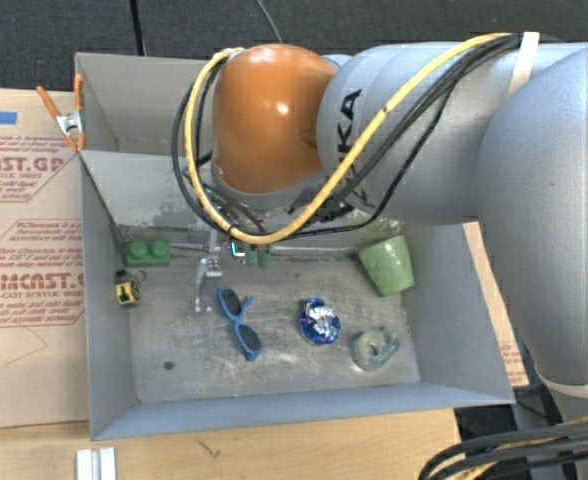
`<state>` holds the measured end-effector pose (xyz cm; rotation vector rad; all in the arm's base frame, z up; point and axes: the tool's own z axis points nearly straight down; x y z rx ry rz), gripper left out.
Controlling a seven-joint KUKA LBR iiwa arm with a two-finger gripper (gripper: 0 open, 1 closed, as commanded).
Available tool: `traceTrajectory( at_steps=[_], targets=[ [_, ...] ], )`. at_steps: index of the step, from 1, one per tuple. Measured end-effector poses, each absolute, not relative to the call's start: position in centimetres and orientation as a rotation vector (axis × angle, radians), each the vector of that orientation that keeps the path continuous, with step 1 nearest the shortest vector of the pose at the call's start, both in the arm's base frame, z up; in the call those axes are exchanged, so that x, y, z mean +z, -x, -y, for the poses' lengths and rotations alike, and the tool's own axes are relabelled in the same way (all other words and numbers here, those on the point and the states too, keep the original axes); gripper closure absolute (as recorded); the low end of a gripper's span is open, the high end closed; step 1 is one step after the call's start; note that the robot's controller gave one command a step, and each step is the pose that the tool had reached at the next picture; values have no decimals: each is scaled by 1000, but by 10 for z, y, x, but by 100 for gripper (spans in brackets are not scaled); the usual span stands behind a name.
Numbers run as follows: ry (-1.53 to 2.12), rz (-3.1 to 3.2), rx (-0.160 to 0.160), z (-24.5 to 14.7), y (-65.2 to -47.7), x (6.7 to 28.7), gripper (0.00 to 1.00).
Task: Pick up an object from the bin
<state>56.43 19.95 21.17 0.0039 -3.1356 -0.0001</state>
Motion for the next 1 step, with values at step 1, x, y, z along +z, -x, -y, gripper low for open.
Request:
traceTrajectory(
  at_steps=[1],
  targets=[
    [-312,3121,1,-137,-587,91,0]
  ],
)
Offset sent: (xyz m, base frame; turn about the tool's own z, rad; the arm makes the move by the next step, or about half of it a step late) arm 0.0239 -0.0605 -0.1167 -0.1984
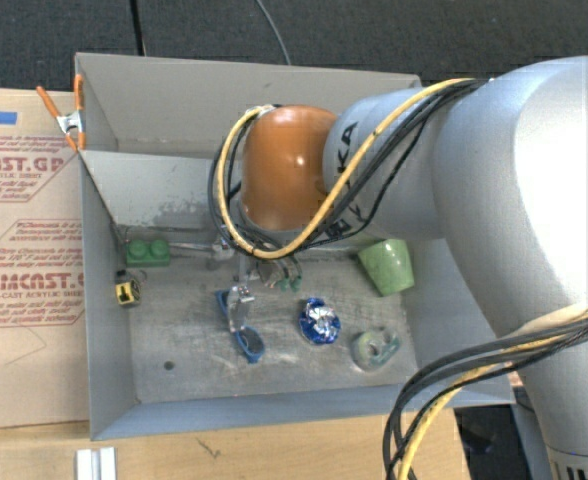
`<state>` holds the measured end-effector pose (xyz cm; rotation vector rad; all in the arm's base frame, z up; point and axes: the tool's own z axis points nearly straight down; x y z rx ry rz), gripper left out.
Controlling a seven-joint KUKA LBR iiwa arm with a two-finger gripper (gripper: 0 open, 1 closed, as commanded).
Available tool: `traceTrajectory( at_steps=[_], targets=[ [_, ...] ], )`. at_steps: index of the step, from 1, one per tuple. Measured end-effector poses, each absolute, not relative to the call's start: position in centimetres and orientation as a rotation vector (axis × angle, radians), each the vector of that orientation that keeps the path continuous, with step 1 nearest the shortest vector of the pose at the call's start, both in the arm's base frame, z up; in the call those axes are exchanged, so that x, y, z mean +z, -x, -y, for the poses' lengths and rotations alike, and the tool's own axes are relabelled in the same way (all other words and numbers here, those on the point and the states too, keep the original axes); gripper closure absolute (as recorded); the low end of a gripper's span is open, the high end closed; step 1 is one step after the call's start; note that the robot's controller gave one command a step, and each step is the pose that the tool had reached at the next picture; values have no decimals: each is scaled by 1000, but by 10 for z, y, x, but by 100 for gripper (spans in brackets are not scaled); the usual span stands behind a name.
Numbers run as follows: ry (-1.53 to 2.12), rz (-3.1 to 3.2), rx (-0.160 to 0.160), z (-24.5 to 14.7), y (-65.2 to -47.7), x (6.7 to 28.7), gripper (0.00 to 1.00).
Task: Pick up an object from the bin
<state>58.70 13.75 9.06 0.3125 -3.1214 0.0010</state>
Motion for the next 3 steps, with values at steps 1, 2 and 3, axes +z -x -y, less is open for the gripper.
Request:
traceTrajectory(
  at_steps=[1,2,3],
  targets=[
    [-315,3127,-3,-140,-588,95,100],
    [-680,3066,1,-97,-519,126,100],
    [-882,3028,1,-106,-523,289,100]
  ],
)
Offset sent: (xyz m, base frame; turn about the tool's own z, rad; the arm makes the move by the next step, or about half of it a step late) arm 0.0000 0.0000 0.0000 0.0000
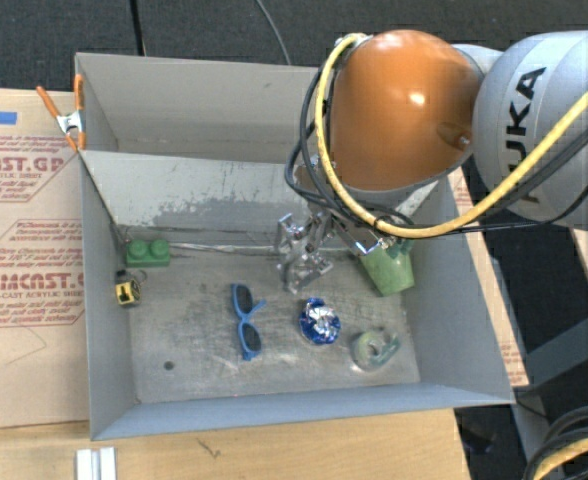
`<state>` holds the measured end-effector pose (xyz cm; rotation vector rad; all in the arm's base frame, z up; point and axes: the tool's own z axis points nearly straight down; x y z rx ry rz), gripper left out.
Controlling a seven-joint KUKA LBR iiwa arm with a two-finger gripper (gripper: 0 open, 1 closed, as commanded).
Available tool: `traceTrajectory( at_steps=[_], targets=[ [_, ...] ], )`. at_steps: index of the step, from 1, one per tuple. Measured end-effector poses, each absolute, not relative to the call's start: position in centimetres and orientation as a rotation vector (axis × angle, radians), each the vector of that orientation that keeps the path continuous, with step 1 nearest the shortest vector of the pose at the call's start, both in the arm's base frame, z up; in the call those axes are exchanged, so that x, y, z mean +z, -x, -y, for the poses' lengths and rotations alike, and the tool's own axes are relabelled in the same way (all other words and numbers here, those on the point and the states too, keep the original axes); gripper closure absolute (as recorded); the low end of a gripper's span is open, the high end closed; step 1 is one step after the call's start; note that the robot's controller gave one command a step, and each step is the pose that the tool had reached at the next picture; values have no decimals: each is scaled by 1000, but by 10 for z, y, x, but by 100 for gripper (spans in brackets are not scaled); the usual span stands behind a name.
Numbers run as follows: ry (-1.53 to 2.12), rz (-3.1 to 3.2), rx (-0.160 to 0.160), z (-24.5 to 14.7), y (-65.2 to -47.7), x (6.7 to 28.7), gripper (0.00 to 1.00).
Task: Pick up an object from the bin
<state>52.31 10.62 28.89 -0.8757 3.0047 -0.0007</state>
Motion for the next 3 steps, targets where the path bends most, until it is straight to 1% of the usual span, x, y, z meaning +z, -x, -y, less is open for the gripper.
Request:
traceTrajectory(
  at_steps=[1,2,3],
  targets=[
    [513,-3102,2,-135,-495,228,100],
    [999,-2982,0,-88,-479,180,100],
    [999,-2978,2,-90,-480,181,0]
  ],
)
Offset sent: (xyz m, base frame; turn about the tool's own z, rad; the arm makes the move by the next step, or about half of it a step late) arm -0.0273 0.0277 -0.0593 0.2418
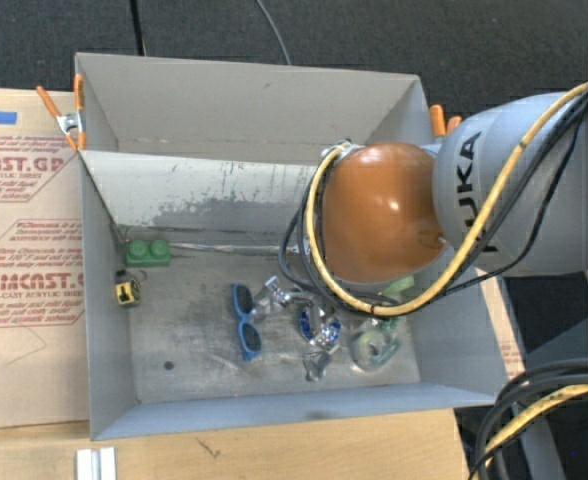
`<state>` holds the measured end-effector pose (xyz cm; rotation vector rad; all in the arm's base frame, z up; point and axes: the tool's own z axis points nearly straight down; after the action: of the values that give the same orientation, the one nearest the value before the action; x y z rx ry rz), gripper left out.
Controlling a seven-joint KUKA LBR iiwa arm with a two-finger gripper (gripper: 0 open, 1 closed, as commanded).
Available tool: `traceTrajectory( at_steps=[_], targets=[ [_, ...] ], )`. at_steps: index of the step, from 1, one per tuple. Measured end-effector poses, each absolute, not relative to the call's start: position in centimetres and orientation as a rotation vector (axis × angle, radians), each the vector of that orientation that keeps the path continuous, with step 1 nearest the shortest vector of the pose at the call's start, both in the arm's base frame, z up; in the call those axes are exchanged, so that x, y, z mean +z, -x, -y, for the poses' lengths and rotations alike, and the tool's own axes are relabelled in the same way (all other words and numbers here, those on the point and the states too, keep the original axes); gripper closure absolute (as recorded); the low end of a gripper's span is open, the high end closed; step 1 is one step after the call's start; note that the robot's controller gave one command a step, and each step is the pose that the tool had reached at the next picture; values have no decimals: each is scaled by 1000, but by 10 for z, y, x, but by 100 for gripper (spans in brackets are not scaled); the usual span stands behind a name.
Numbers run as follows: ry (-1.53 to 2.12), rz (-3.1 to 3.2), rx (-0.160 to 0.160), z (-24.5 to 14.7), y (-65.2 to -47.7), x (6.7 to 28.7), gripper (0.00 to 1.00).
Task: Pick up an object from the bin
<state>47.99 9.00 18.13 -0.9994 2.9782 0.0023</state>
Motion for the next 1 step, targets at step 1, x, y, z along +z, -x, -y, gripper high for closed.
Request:
traceTrajectory(
  at_steps=[1],
  targets=[
    [1121,-2934,3,-106,-550,110,0]
  ],
)
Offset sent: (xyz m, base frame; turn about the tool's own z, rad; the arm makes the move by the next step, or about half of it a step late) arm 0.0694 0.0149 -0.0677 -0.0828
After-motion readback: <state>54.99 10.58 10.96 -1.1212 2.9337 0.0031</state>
